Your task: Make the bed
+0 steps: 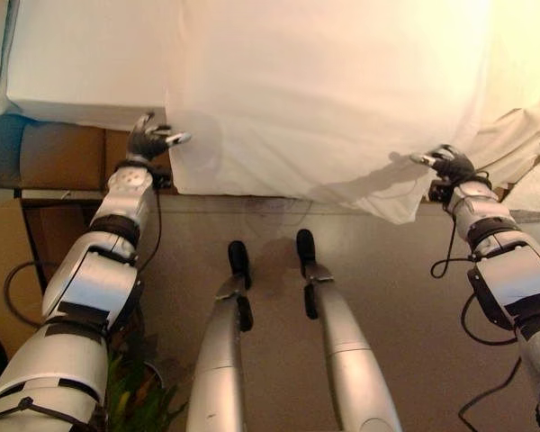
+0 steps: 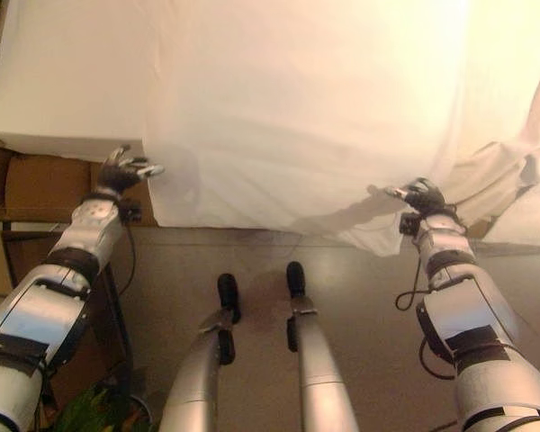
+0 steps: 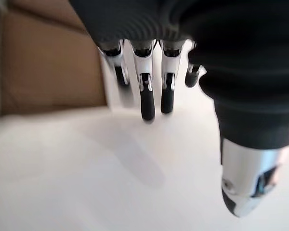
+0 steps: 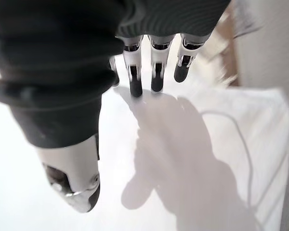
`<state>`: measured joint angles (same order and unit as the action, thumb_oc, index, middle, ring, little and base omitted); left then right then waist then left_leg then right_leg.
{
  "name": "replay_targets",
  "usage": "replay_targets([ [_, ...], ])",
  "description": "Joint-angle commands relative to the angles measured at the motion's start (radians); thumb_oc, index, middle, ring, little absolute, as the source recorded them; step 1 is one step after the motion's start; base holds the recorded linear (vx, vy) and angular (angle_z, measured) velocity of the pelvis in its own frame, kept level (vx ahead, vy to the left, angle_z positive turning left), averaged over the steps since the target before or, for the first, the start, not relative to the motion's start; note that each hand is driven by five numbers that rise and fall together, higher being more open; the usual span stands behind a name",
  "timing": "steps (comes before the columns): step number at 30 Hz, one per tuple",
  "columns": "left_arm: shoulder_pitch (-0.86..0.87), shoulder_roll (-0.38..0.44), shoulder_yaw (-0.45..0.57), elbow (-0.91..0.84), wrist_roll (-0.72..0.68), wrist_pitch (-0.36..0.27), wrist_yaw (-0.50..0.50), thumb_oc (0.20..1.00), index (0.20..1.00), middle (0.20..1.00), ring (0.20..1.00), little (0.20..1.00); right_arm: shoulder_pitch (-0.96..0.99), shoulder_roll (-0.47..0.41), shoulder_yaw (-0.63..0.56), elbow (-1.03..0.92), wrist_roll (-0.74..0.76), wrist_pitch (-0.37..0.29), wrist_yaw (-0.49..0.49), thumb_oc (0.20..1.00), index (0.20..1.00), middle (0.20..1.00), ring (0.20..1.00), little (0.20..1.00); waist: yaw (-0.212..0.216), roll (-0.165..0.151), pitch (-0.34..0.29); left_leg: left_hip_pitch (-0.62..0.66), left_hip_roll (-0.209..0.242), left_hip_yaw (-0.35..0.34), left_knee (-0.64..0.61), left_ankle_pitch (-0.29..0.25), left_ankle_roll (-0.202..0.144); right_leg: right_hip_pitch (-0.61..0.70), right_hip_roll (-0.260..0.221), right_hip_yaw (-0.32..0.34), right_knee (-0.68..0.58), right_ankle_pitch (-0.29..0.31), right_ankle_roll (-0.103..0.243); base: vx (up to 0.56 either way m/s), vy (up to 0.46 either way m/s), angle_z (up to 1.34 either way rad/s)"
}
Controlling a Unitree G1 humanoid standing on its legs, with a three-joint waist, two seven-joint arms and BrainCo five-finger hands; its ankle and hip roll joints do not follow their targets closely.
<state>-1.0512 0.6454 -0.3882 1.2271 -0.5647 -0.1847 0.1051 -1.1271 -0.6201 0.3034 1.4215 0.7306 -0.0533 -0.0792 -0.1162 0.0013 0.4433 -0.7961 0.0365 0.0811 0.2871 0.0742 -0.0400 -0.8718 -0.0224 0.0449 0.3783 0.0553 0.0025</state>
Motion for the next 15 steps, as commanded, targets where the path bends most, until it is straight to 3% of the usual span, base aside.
replay_targets([
  [1, 0.050, -0.001, 0.037, 0.002, 0.013, -0.043, 0.002, 1.000, 1.000, 1.000, 1.000, 1.000, 0.028, -0.049, -0.016, 0.026, 0.044, -0.029, -0.021, 1.000, 1.000, 1.000, 1.000, 1.000, 0.005, 0.040, -0.024, 0.065, 0.009, -0.022, -0.024, -0.019, -0.082, 0.096, -0.019, 0.021, -0.097, -0.017, 0.122, 0.07, -0.011, -0.02],
  [6, 0.276, -0.053, 0.130, -0.026, -0.018, -0.064, -0.069, 1.000, 1.000, 1.000, 1.000, 1.000, 0.217, 0.006, -0.103, 0.027, 0.010, -0.035, -0.015, 1.000, 1.000, 1.000, 1.000, 1.000, 0.025, 0.027, -0.080, 0.262, 0.000, -0.032, -0.148, 0.005, -0.069, 0.290, -0.027, 0.017, -0.205, 0.004, 0.126, 0.10, -0.010, -0.01],
  [9, 0.315, -0.068, 0.137, -0.041, -0.018, -0.067, -0.082, 1.000, 1.000, 1.000, 1.000, 1.000, 0.257, 0.022, -0.118, 0.023, 0.001, -0.036, -0.014, 1.000, 1.000, 1.000, 1.000, 1.000, 0.027, 0.028, -0.086, 0.309, -0.001, -0.032, -0.174, 0.009, -0.069, 0.335, -0.030, 0.014, -0.221, 0.008, 0.127, 0.08, -0.010, 0.03],
  [12, 0.460, -0.169, 0.130, -0.108, -0.016, -0.081, -0.152, 1.000, 1.000, 1.000, 1.000, 1.000, 0.430, 0.107, -0.166, -0.030, -0.026, -0.064, -0.005, 1.000, 1.000, 1.000, 1.000, 1.000, 0.034, 0.026, -0.144, 0.466, 0.000, -0.042, -0.240, 0.016, -0.069, 0.488, -0.035, -0.001, -0.263, 0.005, 0.130, 0.14, 0.016, 0.14],
  [15, 0.522, -0.214, 0.137, -0.121, -0.007, -0.081, -0.154, 1.000, 1.000, 1.000, 1.000, 1.000, 0.524, 0.169, -0.179, -0.076, -0.058, -0.079, -0.022, 1.000, 1.000, 1.000, 1.000, 1.000, 0.029, 0.021, -0.179, 0.542, 0.004, -0.047, -0.276, 0.019, -0.067, 0.557, -0.034, 0.001, -0.274, -0.005, 0.126, 0.08, 0.025, 0.12],
])
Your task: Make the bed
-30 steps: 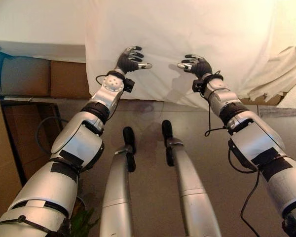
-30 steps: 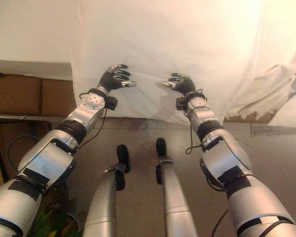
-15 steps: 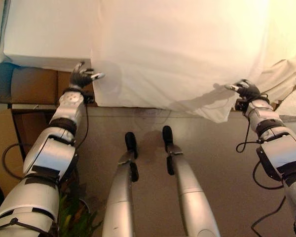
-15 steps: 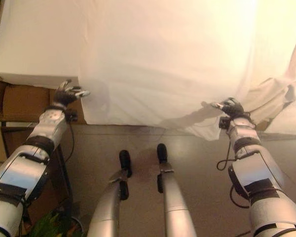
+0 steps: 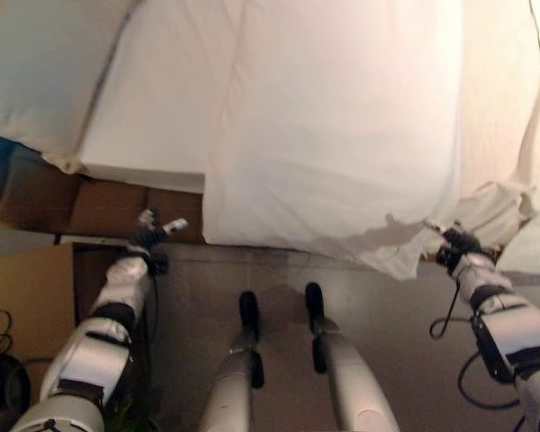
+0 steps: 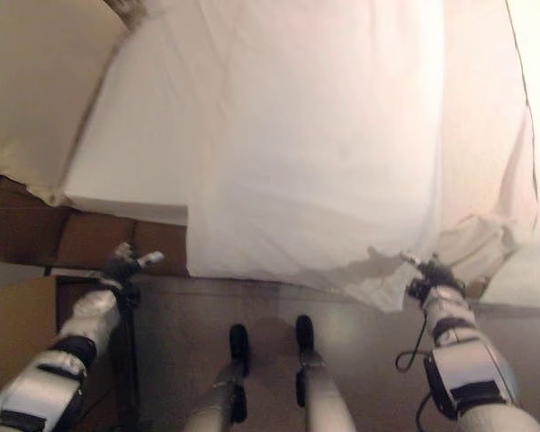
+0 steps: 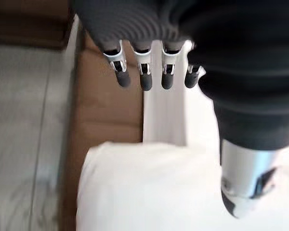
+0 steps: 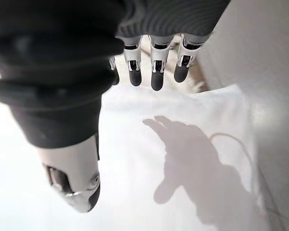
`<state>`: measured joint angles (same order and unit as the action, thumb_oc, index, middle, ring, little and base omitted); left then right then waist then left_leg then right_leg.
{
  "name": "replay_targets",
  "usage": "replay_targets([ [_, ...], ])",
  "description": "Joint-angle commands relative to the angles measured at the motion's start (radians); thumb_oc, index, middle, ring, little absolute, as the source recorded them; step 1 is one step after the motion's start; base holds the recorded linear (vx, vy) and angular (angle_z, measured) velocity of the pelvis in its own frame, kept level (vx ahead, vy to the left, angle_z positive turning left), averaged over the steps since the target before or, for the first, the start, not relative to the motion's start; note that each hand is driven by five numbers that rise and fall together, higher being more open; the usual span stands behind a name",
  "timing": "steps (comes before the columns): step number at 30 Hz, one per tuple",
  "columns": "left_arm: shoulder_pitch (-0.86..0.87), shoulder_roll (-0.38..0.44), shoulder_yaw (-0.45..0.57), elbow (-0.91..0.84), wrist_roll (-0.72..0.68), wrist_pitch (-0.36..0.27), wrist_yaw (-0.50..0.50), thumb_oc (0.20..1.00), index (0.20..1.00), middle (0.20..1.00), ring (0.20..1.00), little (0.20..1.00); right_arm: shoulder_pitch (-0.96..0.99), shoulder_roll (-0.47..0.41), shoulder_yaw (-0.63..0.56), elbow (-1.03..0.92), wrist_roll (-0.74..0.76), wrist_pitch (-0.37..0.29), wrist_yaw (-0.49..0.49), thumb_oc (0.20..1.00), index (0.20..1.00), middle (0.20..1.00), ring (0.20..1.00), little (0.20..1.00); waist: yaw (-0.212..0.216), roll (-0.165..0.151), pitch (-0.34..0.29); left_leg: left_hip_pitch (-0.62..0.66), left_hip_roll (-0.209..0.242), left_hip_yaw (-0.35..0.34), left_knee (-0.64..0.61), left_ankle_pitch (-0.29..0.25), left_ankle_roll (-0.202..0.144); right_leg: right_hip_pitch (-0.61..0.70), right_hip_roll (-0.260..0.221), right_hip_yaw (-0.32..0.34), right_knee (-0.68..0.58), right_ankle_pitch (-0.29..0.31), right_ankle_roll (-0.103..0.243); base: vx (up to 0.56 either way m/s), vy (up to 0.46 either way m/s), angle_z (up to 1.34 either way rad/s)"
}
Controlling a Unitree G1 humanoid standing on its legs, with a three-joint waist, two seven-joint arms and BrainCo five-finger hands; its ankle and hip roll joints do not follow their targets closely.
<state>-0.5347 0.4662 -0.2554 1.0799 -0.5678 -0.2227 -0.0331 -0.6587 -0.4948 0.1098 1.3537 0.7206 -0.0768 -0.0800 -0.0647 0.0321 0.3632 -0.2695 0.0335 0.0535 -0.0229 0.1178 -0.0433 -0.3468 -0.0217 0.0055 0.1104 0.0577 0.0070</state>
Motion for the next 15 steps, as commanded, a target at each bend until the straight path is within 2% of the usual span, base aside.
replay_targets([
  [1, 0.007, -0.035, 0.004, 0.025, -0.003, -0.042, -0.016, 1.000, 1.000, 1.000, 1.000, 1.000, 0.058, 0.044, 0.014, -0.010, -0.049, -0.055, -0.022, 1.000, 1.000, 1.000, 1.000, 1.000, -0.023, -0.010, -0.098, 0.020, 0.007, -0.020, 0.031, -0.023, -0.063, 0.036, -0.035, 0.040, -0.008, -0.007, 0.121, 0.08, 0.028, 0.06],
  [3, 0.044, -0.076, -0.002, 0.053, 0.027, -0.035, -0.021, 1.000, 1.000, 1.000, 1.000, 1.000, 0.118, 0.106, 0.007, -0.023, -0.070, -0.061, -0.036, 1.000, 1.000, 1.000, 1.000, 1.000, -0.031, -0.014, -0.151, 0.094, 0.019, -0.015, -0.025, -0.012, -0.068, 0.107, -0.045, 0.035, -0.056, 0.002, 0.127, 0.08, 0.045, 0.04],
  [4, 0.045, -0.076, -0.002, 0.053, 0.027, -0.035, -0.021, 1.000, 1.000, 1.000, 1.000, 1.000, 0.119, 0.106, 0.007, -0.024, -0.070, -0.061, -0.037, 1.000, 1.000, 1.000, 1.000, 1.000, -0.030, -0.014, -0.149, 0.100, 0.020, -0.014, -0.030, -0.010, -0.068, 0.112, -0.045, 0.035, -0.060, 0.003, 0.127, 0.08, 0.045, 0.05],
  [6, 0.076, -0.096, 0.002, 0.061, 0.033, -0.028, -0.028, 1.000, 1.000, 1.000, 1.000, 1.000, 0.149, 0.157, 0.011, -0.037, -0.072, -0.062, -0.046, 1.000, 1.000, 1.000, 1.000, 1.000, -0.032, -0.022, -0.187, 0.139, 0.028, -0.006, -0.061, -0.006, -0.067, 0.147, -0.048, 0.041, -0.095, 0.018, 0.135, 0.05, 0.035, 0.03],
  [11, 0.192, -0.187, 0.022, 0.121, 0.067, 0.016, -0.068, 1.000, 1.000, 1.000, 1.000, 1.000, 0.272, 0.241, 0.006, -0.035, -0.121, -0.041, -0.038, 1.000, 1.000, 1.000, 1.000, 1.000, -0.035, -0.043, -0.283, 0.225, 0.037, 0.010, -0.064, -0.038, -0.056, 0.251, -0.059, 0.067, -0.164, 0.041, 0.146, 0.05, 0.054, -0.06],
  [15, 0.240, -0.234, 0.010, 0.168, 0.116, 0.038, -0.081, 1.000, 1.000, 1.000, 1.000, 1.000, 0.333, 0.269, -0.008, -0.005, -0.132, -0.028, -0.031, 1.000, 1.000, 1.000, 1.000, 1.000, -0.034, -0.048, -0.316, 0.272, 0.038, 0.009, -0.064, -0.061, -0.048, 0.303, -0.064, 0.069, -0.184, 0.034, 0.146, 0.06, 0.043, -0.12],
])
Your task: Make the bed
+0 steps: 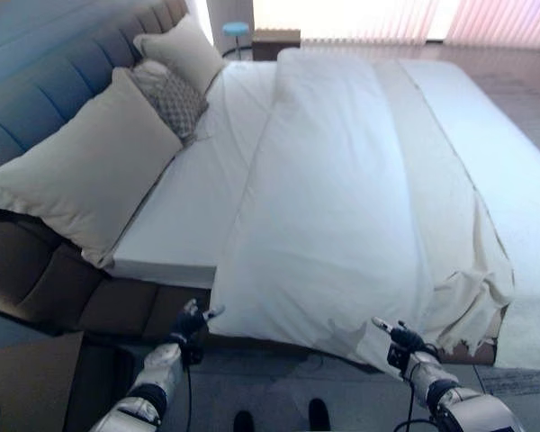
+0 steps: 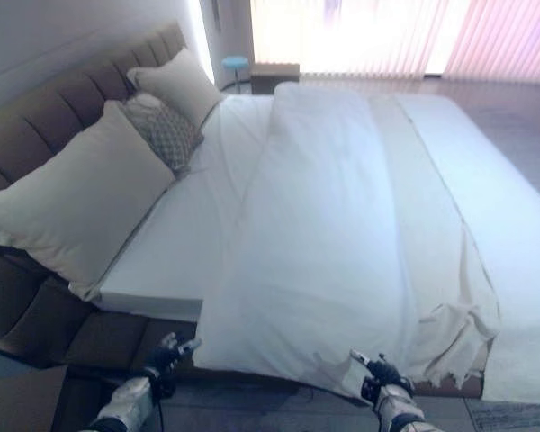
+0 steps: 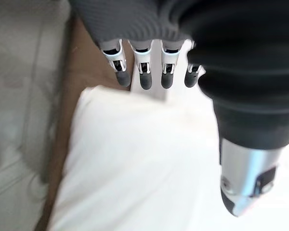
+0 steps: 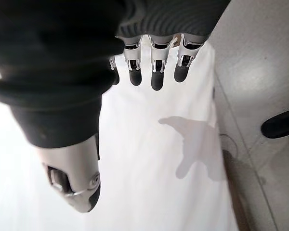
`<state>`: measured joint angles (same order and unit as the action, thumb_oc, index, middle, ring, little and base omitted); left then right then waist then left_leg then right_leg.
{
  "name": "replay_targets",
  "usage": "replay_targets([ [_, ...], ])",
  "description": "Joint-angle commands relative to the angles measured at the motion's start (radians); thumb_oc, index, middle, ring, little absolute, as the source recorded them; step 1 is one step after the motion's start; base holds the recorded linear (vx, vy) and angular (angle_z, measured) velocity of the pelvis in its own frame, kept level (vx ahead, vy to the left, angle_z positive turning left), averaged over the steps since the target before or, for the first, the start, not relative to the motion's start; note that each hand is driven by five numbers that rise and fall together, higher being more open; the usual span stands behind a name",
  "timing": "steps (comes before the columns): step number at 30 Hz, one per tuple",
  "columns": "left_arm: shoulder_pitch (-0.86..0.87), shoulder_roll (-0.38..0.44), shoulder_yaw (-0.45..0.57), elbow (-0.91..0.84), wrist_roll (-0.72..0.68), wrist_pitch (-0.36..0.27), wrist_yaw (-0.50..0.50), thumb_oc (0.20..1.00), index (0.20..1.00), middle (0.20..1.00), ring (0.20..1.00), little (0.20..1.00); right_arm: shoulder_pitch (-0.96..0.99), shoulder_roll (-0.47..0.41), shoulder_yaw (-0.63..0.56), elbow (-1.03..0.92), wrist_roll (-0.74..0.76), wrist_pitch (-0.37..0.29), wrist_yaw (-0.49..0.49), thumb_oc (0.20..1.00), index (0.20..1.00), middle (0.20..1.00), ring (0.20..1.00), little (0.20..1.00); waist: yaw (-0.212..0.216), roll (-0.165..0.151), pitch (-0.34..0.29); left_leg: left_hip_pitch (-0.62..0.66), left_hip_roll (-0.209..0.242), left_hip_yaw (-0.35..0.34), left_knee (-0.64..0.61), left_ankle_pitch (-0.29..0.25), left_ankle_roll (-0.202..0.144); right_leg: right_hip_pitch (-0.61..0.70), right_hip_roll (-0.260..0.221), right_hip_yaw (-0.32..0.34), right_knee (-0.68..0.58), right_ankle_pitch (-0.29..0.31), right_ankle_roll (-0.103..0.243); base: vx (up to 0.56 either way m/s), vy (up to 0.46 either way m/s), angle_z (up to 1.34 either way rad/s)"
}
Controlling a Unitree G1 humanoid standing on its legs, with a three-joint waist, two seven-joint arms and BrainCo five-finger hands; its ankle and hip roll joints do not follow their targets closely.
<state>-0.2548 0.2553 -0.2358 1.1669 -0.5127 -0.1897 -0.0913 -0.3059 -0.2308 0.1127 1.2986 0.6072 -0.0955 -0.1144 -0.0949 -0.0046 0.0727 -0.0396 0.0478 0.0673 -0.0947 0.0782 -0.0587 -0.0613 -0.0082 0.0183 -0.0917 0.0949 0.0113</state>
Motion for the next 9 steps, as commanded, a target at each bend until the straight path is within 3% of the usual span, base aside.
replay_targets([
  [1, -0.024, -0.039, -0.009, 0.101, 0.085, 0.014, -0.022, 1.000, 1.000, 1.000, 1.000, 1.000, 0.000, 0.016, -0.005, 0.071, -0.041, 0.001, 0.012, 1.000, 1.000, 1.000, 1.000, 1.000, 0.000, -0.012, -0.036, 0.055, 0.024, -0.005, 0.007, -0.030, -0.030, 0.034, -0.080, 0.054, 0.014, -0.006, 0.142, 0.07, 0.049, -0.02],
  [9, 0.053, -0.127, -0.026, 0.207, 0.177, 0.077, -0.045, 1.000, 1.000, 1.000, 1.000, 1.000, 0.088, 0.065, 0.034, 0.153, -0.183, 0.045, 0.037, 1.000, 1.000, 1.000, 1.000, 1.000, 0.009, -0.008, -0.085, 0.114, 0.023, -0.017, 0.007, -0.060, -0.017, 0.107, -0.087, 0.033, 0.004, -0.035, 0.131, 0.05, 0.029, 0.02],
])
